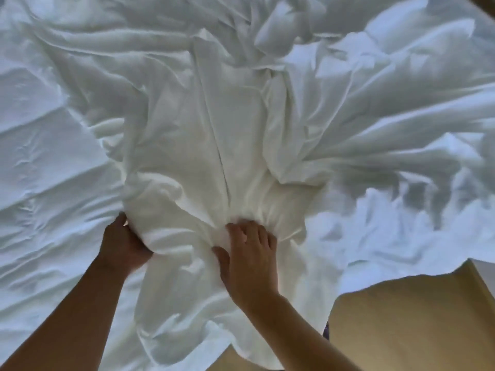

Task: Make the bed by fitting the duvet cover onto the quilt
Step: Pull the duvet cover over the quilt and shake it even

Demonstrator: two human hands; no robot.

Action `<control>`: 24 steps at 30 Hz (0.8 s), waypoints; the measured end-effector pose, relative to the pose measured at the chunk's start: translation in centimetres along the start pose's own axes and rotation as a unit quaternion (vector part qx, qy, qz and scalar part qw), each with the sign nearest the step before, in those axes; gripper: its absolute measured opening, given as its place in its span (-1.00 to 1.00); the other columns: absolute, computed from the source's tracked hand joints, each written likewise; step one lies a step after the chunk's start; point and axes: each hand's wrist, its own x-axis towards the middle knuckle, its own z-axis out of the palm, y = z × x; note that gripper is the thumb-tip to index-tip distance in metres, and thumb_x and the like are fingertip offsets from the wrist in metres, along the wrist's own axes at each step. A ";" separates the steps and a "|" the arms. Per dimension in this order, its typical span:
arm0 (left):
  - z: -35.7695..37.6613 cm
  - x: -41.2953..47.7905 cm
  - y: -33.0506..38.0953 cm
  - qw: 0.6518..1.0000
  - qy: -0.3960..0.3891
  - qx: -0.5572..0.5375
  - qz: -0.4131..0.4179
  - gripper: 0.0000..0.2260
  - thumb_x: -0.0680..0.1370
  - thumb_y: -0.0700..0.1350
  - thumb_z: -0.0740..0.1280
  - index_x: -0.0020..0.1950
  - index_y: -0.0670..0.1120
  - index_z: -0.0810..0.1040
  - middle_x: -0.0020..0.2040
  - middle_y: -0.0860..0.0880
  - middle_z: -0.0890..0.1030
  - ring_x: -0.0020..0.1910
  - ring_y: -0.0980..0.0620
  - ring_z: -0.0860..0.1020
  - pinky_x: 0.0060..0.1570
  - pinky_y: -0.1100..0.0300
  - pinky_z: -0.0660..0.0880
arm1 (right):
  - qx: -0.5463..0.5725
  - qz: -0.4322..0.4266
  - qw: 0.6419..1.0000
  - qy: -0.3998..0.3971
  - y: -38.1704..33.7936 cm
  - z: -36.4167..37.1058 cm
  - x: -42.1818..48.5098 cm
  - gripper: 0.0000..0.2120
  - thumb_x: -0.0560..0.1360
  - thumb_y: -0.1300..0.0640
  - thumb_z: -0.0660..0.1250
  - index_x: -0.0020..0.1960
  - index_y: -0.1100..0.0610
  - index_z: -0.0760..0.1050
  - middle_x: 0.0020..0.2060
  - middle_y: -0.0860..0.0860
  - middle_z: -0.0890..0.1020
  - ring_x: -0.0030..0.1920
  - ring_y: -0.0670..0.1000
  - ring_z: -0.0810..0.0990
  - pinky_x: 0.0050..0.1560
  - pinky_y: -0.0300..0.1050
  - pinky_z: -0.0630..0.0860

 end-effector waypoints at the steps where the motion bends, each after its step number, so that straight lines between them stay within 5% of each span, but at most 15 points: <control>1: 0.3 -0.2 -0.8 0.999 -0.036 0.009 0.001 -0.72 0.61 -0.10 0.23 0.12 -0.08 0.74 0.22 -0.16 0.67 0.09 -0.17 0.69 -0.03 -0.09 0.63 | 0.040 -0.003 0.998 0.054 -1.1 0.8 -2.3 -0.70 0.54 -0.17 0.29 0.11 0.03 0.50 -0.01 0.01 0.56 -0.01 0.08 0.51 0.04 0.01 0.45; 4: 1.3 -1.2 -3.4 0.991 -0.129 0.042 -0.001 -0.64 0.26 -0.20 0.47 0.04 -0.11 0.75 0.09 -0.16 0.71 0.00 -0.17 0.71 -0.12 -0.06 0.66 | 0.039 0.034 0.999 0.009 -4.6 4.1 -9.1 -0.45 0.39 -0.44 0.29 0.04 0.01 0.47 -0.09 -0.03 0.55 -0.10 0.07 0.53 -0.10 -0.01 0.47; 7: 1.4 -1.9 -3.8 0.980 -0.177 0.085 0.038 -0.78 0.55 -0.11 0.32 0.08 -0.07 0.74 0.08 -0.11 0.71 0.03 -0.10 0.70 -0.03 0.04 0.65 | 0.007 0.164 0.983 -0.079 -7.8 6.7 -11.9 -0.09 0.20 -0.55 0.24 0.33 0.04 0.37 0.18 0.02 0.49 0.14 0.12 0.49 0.09 0.08 0.49; 10: 1.1 -1.5 -3.3 0.950 -0.184 0.251 0.027 -0.79 0.61 0.00 0.34 0.09 -0.04 0.73 0.04 -0.10 0.72 0.02 -0.07 0.70 -0.10 0.06 0.65 | -0.013 0.221 0.975 -0.020 -10.5 9.1 -10.8 -0.48 0.41 -0.23 0.34 0.23 0.08 0.49 0.18 0.08 0.52 0.16 0.19 0.50 0.15 0.15 0.46; 13: 0.0 -0.3 -2.9 0.939 -0.046 0.336 0.050 -0.70 0.47 -0.09 0.53 0.15 -0.16 0.65 0.11 -0.19 0.69 0.13 -0.22 0.65 0.09 -0.07 0.61 | 0.018 0.244 0.962 0.121 -11.7 11.8 -10.3 -0.88 0.55 0.10 0.28 -0.09 0.11 0.57 -0.14 0.02 0.61 -0.06 0.15 0.57 0.11 0.10 0.45; 15: -1.2 -0.2 -2.1 0.952 -0.028 0.298 0.069 -0.58 0.38 -0.04 0.62 0.16 -0.17 0.64 0.12 -0.15 0.69 0.11 -0.18 0.66 0.16 -0.09 0.59 | 0.050 0.270 0.935 0.224 -12.3 13.4 -11.2 -0.80 0.56 0.17 0.25 -0.24 0.13 0.47 -0.33 0.02 0.53 -0.25 0.14 0.51 -0.03 0.05 0.44; 20: -3.6 -0.4 -0.9 0.936 -0.281 0.191 -0.087 -0.83 0.62 -0.20 0.23 0.09 -0.13 0.62 -0.13 -0.11 0.72 -0.15 -0.06 0.70 -0.05 -0.02 0.66 | 0.017 0.318 0.888 0.333 -14.5 16.6 -16.1 -0.58 0.65 0.03 0.08 -0.37 0.11 0.30 -0.52 -0.06 0.34 -0.49 -0.01 0.22 -0.28 -0.07 0.31; 22: -5.2 -1.0 -0.9 0.917 -0.343 0.173 -0.106 -0.73 0.68 -0.01 0.21 0.19 -0.10 0.64 0.09 -0.12 0.71 0.05 -0.07 0.70 0.00 0.02 0.65 | -0.001 0.324 0.886 0.333 -14.6 16.7 -17.7 -0.54 0.61 -0.10 0.14 -0.40 0.10 0.24 -0.57 -0.03 0.31 -0.54 -0.02 0.17 -0.28 -0.11 0.25; 24: -8.6 -1.5 -1.1 0.903 -0.370 0.169 -0.137 -0.63 0.67 0.10 0.23 0.25 -0.11 0.65 0.25 -0.15 0.65 0.21 -0.12 0.64 0.08 -0.03 0.63 | -0.026 0.359 0.874 0.325 -14.4 16.2 -18.7 -0.51 0.47 -0.25 0.23 -0.39 0.10 0.23 -0.57 0.09 0.42 -0.54 0.19 0.35 -0.28 -0.10 0.26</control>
